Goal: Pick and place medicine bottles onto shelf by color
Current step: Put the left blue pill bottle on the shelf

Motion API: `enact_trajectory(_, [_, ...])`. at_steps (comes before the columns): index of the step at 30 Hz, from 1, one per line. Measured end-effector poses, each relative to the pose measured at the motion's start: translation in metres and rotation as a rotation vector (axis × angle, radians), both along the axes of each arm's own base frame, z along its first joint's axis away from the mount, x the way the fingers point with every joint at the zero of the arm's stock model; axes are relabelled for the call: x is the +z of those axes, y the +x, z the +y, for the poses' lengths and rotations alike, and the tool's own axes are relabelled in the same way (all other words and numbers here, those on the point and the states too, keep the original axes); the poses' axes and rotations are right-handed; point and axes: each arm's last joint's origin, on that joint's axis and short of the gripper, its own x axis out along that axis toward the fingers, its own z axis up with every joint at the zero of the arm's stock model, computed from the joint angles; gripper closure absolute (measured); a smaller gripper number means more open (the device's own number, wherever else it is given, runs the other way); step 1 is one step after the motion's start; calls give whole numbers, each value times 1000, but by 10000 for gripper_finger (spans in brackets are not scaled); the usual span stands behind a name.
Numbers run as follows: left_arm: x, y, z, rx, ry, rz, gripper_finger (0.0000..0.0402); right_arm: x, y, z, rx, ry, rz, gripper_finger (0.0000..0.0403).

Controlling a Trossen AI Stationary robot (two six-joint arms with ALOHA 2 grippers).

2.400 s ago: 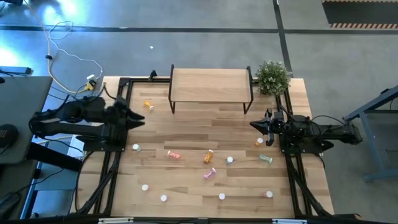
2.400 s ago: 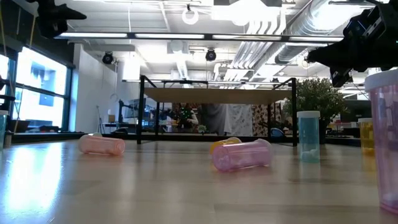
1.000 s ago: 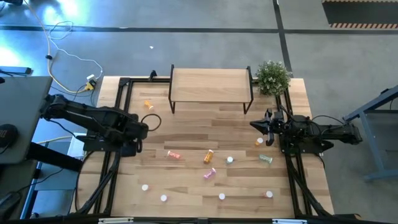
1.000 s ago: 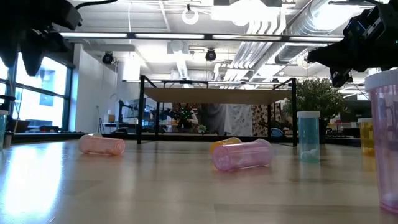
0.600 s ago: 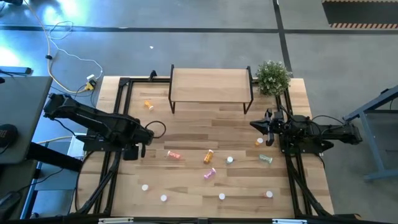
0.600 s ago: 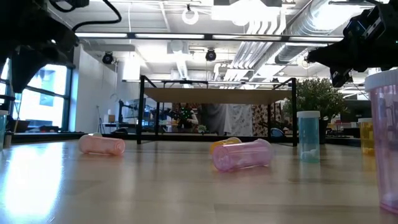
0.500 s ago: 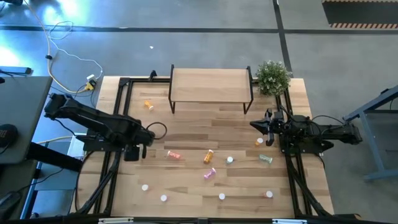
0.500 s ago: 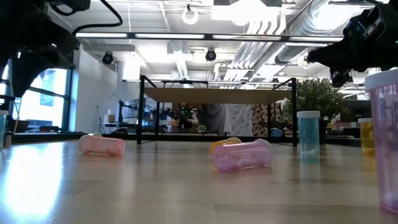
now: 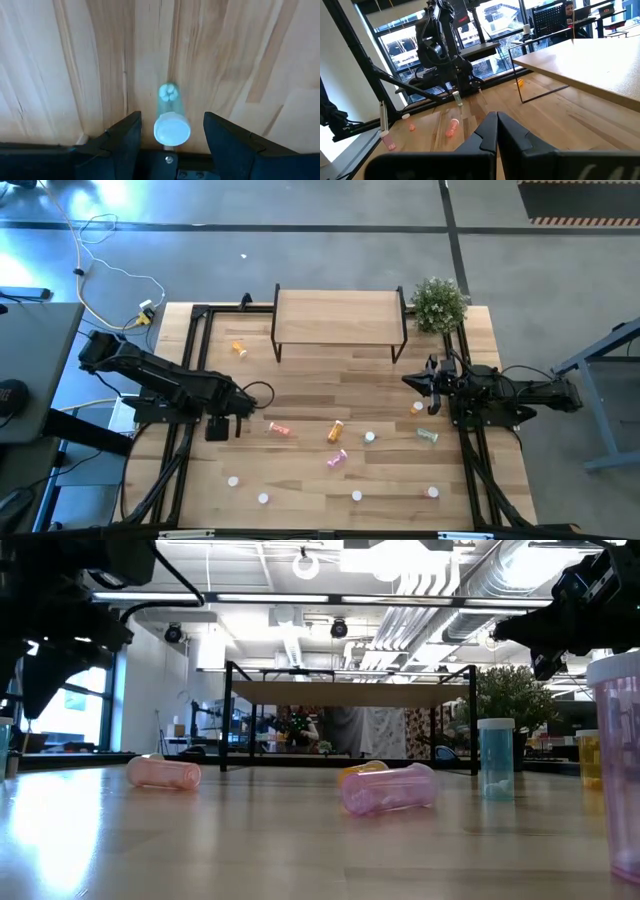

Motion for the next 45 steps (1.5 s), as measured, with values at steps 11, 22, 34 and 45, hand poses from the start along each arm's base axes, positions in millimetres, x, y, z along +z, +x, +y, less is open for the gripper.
enact_trajectory(11, [-16, 8, -1, -20, 10, 106, 195, 0, 0, 0, 0, 0, 0, 403])
enact_trajectory(22, [-22, 12, 1, -31, -2, 132, 221, 0, 0, 0, -1, 0, 0, 403])
enact_trajectory(34, [-22, 13, 3, -34, -34, 127, 292, 0, 0, 0, -5, 0, 0, 403])
enact_trajectory(45, [-22, 12, 2, -26, -70, 135, 307, 0, 0, 0, -5, 0, 0, 403])
